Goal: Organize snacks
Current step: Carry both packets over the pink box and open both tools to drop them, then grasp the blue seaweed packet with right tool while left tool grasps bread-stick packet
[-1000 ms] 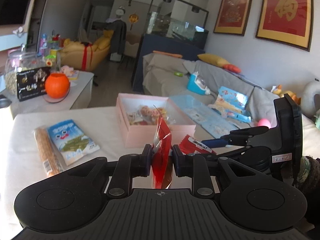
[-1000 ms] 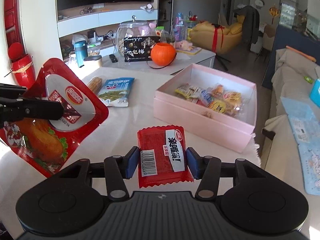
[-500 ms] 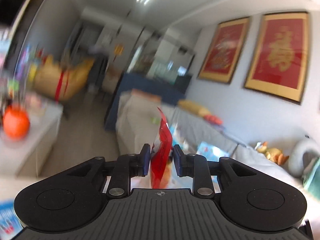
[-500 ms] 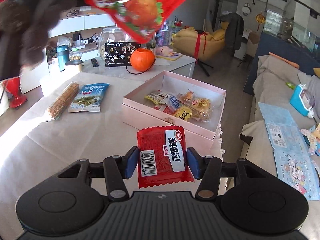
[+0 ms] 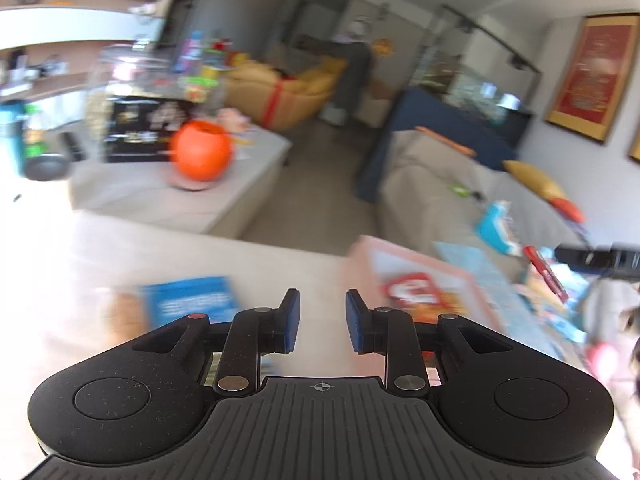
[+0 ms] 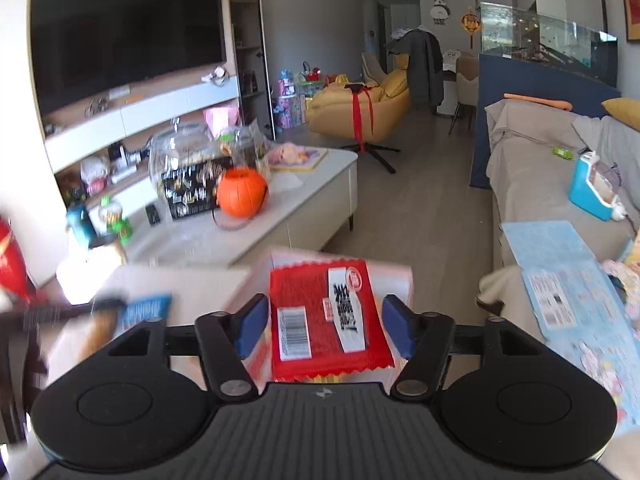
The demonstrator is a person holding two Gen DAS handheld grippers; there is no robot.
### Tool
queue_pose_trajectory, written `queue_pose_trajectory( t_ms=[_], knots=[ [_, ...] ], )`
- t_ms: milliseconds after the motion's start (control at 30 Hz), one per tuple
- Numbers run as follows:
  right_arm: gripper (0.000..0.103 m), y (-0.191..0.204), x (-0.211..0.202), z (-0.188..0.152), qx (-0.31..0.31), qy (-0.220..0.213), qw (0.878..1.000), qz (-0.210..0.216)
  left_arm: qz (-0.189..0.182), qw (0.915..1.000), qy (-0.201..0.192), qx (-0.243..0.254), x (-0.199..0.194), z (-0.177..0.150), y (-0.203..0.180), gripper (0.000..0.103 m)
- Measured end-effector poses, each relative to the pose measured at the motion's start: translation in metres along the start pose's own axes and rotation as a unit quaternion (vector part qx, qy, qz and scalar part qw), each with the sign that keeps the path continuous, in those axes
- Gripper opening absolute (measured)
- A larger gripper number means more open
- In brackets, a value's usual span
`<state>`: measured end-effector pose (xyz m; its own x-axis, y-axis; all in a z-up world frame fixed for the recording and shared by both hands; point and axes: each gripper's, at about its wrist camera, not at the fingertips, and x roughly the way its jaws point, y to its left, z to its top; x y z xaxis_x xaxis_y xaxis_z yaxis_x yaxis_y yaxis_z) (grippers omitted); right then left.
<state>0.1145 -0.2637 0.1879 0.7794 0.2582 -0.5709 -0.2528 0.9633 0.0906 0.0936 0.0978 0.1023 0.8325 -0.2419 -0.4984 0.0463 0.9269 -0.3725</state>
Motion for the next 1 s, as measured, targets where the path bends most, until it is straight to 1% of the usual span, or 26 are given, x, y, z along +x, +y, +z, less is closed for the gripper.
queue_pose_trajectory(
  t_ms=[33,67,100,133,167,200,267,333,400,500,600,700,767,833,1000],
  knots=[
    [0.070,0.001,0.009,0.015,0.007,0.004,1.000,-0.005,0.024,0.9996,-0.014,-0.003,-0.008,0.000,0.011,0.028],
    [0.070,0.001,0.018,0.026,0.015,0.004,1.000,-0.020,0.053,0.9981,-0.031,-0.003,-0.016,-0.003,0.023,0.028],
    [0.071,0.002,0.024,0.031,0.021,0.006,0.999,-0.030,0.081,0.9960,-0.039,-0.004,-0.020,-0.006,0.033,0.028],
    [0.071,0.004,0.029,0.032,0.026,0.013,0.999,-0.033,0.109,0.9932,-0.041,-0.009,-0.024,-0.011,0.046,0.028],
    [0.071,0.007,0.032,0.028,0.032,0.021,0.999,-0.029,0.126,0.9911,-0.036,-0.021,-0.026,-0.015,0.059,0.028],
    [0.072,0.010,0.034,0.022,0.036,0.028,0.999,-0.022,0.133,0.9899,-0.030,-0.038,-0.025,-0.020,0.069,0.028],
    [0.072,0.022,0.038,0.003,0.030,0.046,0.998,-0.009,0.131,0.9884,-0.017,-0.074,-0.019,-0.030,0.087,0.028],
    [0.072,0.041,0.044,-0.017,0.008,0.063,0.998,-0.006,0.132,0.9878,-0.009,-0.082,-0.013,-0.037,0.093,0.028],
    [0.072,0.063,0.049,-0.032,-0.013,0.079,0.997,0.003,0.140,0.9882,-0.009,-0.061,-0.006,-0.042,0.090,0.028],
    [0.072,0.097,0.055,-0.050,-0.043,0.105,0.993,0.032,0.140,0.9899,-0.018,-0.018,-0.002,-0.046,0.079,0.028],
    [0.073,0.131,0.067,-0.057,-0.074,0.123,0.988,0.058,0.146,0.9889,-0.012,0.027,0.000,-0.051,0.070,0.030],
    [0.076,0.163,0.090,-0.062,-0.093,0.139,0.982,0.083,0.147,0.9878,-0.009,0.050,-0.001,-0.056,0.068,0.034],
    [0.076,0.180,0.110,-0.063,-0.090,0.150,0.980,0.090,0.151,0.9870,-0.008,0.055,-0.004,-0.055,0.070,0.037],
    [0.076,0.195,0.134,-0.063,-0.075,0.160,0.979,0.101,0.154,0.9867,-0.011,0.050,-0.007,-0.054,0.075,0.037],
    [0.076,0.210,0.185,-0.063,-0.025,0.178,0.978,0.109,0.168,0.9849,-0.022,0.034,-0.013,-0.050,0.090,0.040]
  ],
)
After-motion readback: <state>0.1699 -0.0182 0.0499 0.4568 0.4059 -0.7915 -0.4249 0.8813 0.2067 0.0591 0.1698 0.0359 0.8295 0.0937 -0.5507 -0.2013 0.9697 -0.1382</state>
